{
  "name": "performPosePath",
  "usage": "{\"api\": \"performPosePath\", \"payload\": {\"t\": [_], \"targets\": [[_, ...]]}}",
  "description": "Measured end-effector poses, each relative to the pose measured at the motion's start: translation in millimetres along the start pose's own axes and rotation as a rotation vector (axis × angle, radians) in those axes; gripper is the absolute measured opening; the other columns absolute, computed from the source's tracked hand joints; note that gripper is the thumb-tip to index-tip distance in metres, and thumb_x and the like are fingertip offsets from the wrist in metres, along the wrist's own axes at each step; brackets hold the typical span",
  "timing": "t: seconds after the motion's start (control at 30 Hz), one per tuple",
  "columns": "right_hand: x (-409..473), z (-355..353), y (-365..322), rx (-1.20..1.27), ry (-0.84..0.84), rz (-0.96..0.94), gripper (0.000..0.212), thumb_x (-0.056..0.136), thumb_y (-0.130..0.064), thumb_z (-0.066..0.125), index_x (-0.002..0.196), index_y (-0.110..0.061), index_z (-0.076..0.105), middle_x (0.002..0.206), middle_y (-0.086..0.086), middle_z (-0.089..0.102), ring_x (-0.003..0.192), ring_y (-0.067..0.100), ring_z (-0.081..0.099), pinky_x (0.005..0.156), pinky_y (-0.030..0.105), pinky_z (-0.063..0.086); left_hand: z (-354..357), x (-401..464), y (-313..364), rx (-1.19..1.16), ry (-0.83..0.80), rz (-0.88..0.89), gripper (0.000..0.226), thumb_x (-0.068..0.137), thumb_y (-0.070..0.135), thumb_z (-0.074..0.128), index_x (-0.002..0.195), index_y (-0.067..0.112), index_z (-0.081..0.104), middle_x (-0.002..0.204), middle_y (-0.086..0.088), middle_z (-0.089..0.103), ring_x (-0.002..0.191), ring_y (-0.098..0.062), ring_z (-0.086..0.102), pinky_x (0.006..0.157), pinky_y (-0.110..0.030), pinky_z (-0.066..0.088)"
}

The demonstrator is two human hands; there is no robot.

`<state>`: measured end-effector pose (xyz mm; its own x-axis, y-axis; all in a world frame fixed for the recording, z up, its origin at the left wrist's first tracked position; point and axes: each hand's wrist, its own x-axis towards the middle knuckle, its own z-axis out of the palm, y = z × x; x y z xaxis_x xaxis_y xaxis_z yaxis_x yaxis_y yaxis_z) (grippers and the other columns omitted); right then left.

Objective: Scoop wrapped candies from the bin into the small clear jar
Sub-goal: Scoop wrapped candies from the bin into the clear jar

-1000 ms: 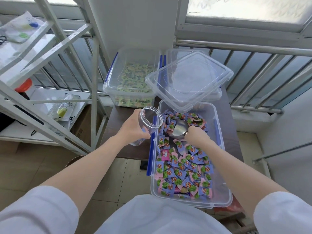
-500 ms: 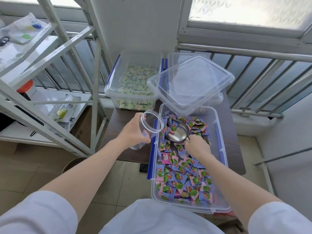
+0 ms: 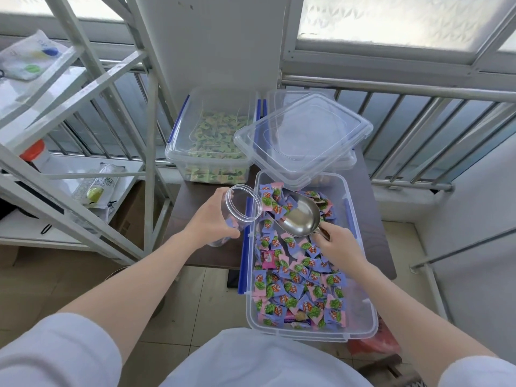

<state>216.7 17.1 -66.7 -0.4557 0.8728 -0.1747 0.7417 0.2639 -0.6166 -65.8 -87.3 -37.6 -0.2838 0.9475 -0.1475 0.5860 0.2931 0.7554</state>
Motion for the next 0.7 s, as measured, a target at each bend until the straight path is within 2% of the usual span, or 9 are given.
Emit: {"api": "performPosePath", "payload": {"t": [0.07, 0.23, 0.33, 0.4, 0.57, 0.63, 0.7], "targets": [[-4, -9, 1, -0.007, 0.009, -0.020, 0.022, 0.093, -0.021, 0.054, 0.077, -0.007, 0.057, 0.056, 0.001, 0.052, 0.050, 0.016, 0.040, 0.052, 0.029, 0.029, 0, -1, 0, 0.004, -0.001, 0.007, 0.092, 0.059, 0.010, 0.083, 0.137, 0.024, 0.036, 0.123, 0.014, 0.048, 0.106, -0.011, 0.050, 0.083, -0.023, 0.035], [-11, -44, -1, -0.031, 0.069, -0.086, 0.024, 0.089, -0.015, 0.059, 0.070, -0.003, 0.052, 0.053, 0.001, 0.043, 0.054, 0.019, 0.034, 0.052, 0.031, 0.027, -1, -4, 1, 0.008, -0.021, 0.017, 0.093, 0.058, 0.012, 0.084, 0.137, 0.023, 0.036, 0.125, 0.011, 0.049, 0.109, -0.012, 0.050, 0.085, -0.025, 0.037], [-6, -69, -16, -0.076, 0.039, -0.138, 0.033, 0.087, -0.013, 0.059, 0.058, -0.014, 0.042, 0.051, -0.001, 0.040, 0.055, 0.018, 0.033, 0.053, 0.031, 0.027, -1, -5, 6, 0.006, -0.023, 0.043, 0.091, 0.059, 0.011, 0.083, 0.136, 0.022, 0.036, 0.125, 0.011, 0.050, 0.108, -0.013, 0.051, 0.084, -0.026, 0.037], [-1, -83, -34, -0.173, -0.014, -0.172, 0.039, 0.086, -0.014, 0.058, 0.055, -0.021, 0.036, 0.050, -0.003, 0.039, 0.053, 0.018, 0.034, 0.053, 0.031, 0.029, -3, -4, 12, 0.002, -0.025, 0.067, 0.091, 0.060, 0.009, 0.083, 0.136, 0.022, 0.036, 0.124, 0.012, 0.049, 0.105, -0.012, 0.051, 0.080, -0.023, 0.037], [7, -101, -90, -0.509, -0.122, -0.264, 0.030, 0.084, -0.017, 0.054, 0.057, -0.014, 0.040, 0.055, -0.001, 0.043, 0.054, 0.022, 0.039, 0.048, 0.027, 0.029, -5, 1, 22, 0.002, -0.048, 0.098, 0.088, 0.057, 0.008, 0.082, 0.132, 0.026, 0.038, 0.115, 0.008, 0.056, 0.083, -0.005, 0.056, 0.064, -0.013, 0.040], [11, -102, -115, -0.661, -0.117, -0.300, 0.023, 0.081, -0.016, 0.052, 0.061, -0.011, 0.043, 0.060, 0.002, 0.047, 0.059, 0.026, 0.045, 0.046, 0.023, 0.029, -6, 1, 23, 0.018, -0.046, 0.120, 0.089, 0.056, 0.007, 0.083, 0.131, 0.025, 0.039, 0.116, 0.008, 0.055, 0.093, -0.007, 0.055, 0.070, -0.012, 0.040], [13, -103, -137, -0.758, -0.120, -0.302, 0.023, 0.076, -0.015, 0.051, 0.056, -0.013, 0.040, 0.059, 0.003, 0.046, 0.057, 0.028, 0.048, 0.047, 0.021, 0.032, -6, 0, 22, 0.024, -0.040, 0.117, 0.087, 0.056, 0.007, 0.083, 0.129, 0.026, 0.040, 0.115, 0.009, 0.055, 0.098, -0.010, 0.055, 0.073, -0.018, 0.041]]}}
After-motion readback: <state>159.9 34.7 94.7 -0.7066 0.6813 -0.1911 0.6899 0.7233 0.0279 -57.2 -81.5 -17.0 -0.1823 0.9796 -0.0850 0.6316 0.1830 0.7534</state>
